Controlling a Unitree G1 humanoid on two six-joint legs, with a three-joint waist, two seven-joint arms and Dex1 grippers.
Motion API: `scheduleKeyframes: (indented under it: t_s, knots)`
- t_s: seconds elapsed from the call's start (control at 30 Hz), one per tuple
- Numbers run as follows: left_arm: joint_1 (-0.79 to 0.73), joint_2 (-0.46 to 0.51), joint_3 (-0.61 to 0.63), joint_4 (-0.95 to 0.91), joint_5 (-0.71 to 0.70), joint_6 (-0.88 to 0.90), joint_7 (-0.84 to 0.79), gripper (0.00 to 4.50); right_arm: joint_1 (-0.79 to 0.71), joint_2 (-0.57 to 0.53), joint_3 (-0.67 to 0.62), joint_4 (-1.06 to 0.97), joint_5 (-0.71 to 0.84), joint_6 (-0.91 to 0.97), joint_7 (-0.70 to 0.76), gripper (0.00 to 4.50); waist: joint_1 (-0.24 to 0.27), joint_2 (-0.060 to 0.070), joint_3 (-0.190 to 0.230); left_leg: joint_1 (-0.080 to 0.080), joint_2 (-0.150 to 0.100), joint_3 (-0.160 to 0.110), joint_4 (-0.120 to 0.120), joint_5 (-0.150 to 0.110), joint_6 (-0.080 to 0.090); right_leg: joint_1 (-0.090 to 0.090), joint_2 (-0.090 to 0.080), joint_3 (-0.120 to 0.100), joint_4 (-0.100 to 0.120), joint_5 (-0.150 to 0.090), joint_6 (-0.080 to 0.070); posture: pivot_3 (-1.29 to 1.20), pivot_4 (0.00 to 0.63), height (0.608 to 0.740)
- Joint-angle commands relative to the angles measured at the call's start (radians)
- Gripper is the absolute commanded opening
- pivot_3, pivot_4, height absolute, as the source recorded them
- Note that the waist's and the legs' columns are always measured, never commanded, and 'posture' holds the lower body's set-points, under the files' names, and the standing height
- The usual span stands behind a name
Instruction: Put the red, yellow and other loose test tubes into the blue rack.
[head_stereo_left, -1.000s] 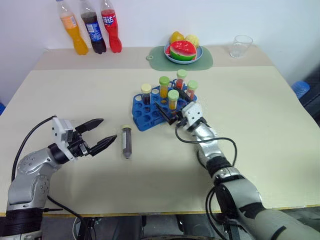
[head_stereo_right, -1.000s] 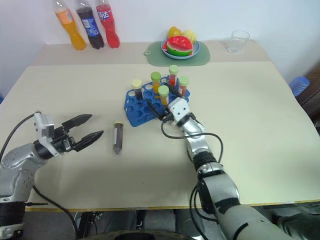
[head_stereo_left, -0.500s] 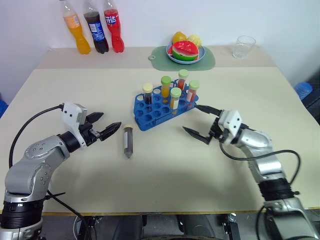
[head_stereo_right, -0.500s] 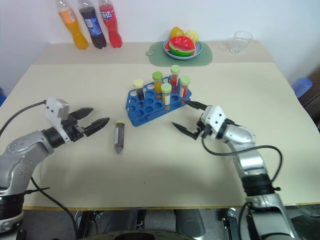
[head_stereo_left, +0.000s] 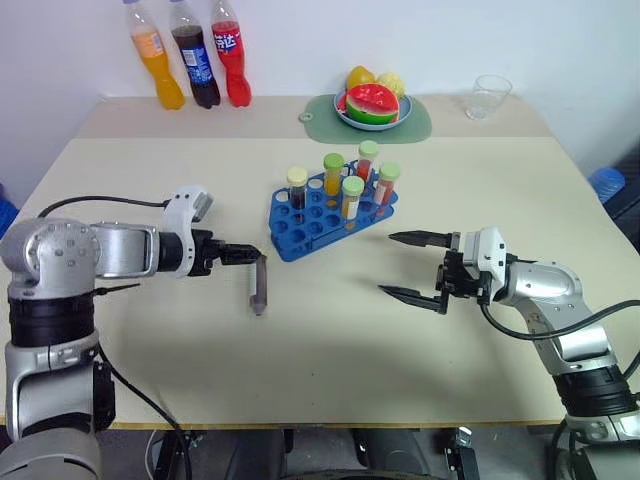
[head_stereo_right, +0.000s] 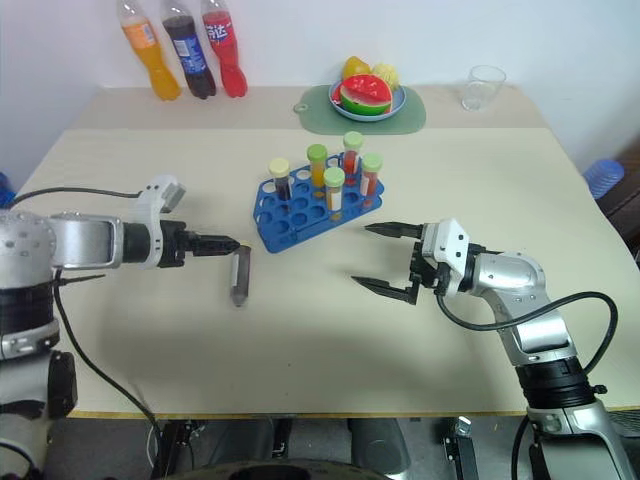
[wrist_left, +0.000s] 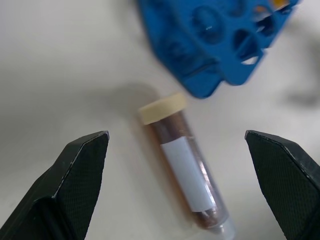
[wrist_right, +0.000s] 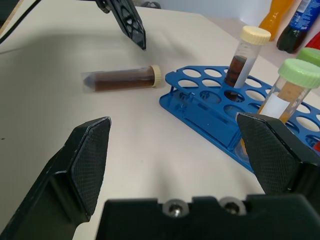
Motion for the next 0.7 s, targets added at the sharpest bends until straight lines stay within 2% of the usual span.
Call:
scheduleKeyframes:
  t_s: [0.03, 0.17, 0.3, 0.53, 0.7]
  knots:
    - [-0.068, 0.011, -0.054, 0.127, -0.206, 0.008, 0.214, 4.50, -0.015, 0.008, -0.021, -0.022, 0.002, -0.020, -0.004, 4.43, 0.003, 0.000, 0.000, 0.000, 0.000, 0.000, 0.000, 0.000, 0.000, 0.000, -0.001, 0.000, 0.000, 0.000, 0.000, 0.00, 0.150, 0.740]
    - [-0.165, 0.051, -0.179, 0.284, -0.501, 0.008, 0.412, 4.50, -0.016, 0.003, -0.033, -0.012, 0.002, -0.028, -0.004, 4.43, 0.009, -0.001, 0.001, -0.001, 0.000, 0.000, 0.001, 0.000, 0.000, 0.000, -0.002, 0.000, 0.000, 0.000, 0.001, 0.00, 0.150, 0.740]
    - [-0.194, 0.115, -0.313, 0.312, -0.775, -0.074, 0.587, 4.50, -0.014, 0.008, -0.039, -0.005, -0.001, -0.041, -0.014, 4.43, 0.010, -0.001, 0.001, -0.001, 0.000, 0.000, 0.000, 0.000, -0.001, -0.001, -0.002, 0.001, 0.000, 0.000, 0.001, 0.00, 0.150, 0.740]
    - [-0.234, 0.092, -0.401, 0.382, -0.796, -0.085, 0.700, 4.50, -0.011, 0.019, -0.034, -0.011, -0.003, -0.041, -0.028, 4.43, 0.026, -0.001, 0.001, -0.001, -0.003, 0.000, 0.000, 0.001, -0.002, -0.001, -0.001, 0.001, 0.000, 0.000, 0.000, 0.00, 0.150, 0.740]
    - [-0.240, 0.011, -0.375, 0.440, -0.796, -0.112, 0.833, 4.50, -0.002, 0.023, -0.040, -0.021, -0.001, -0.038, -0.037, 4.43, 0.030, -0.001, 0.001, -0.002, -0.004, 0.000, 0.000, 0.001, -0.002, -0.001, -0.001, 0.000, 0.000, 0.000, 0.000, 0.00, 0.150, 0.740]
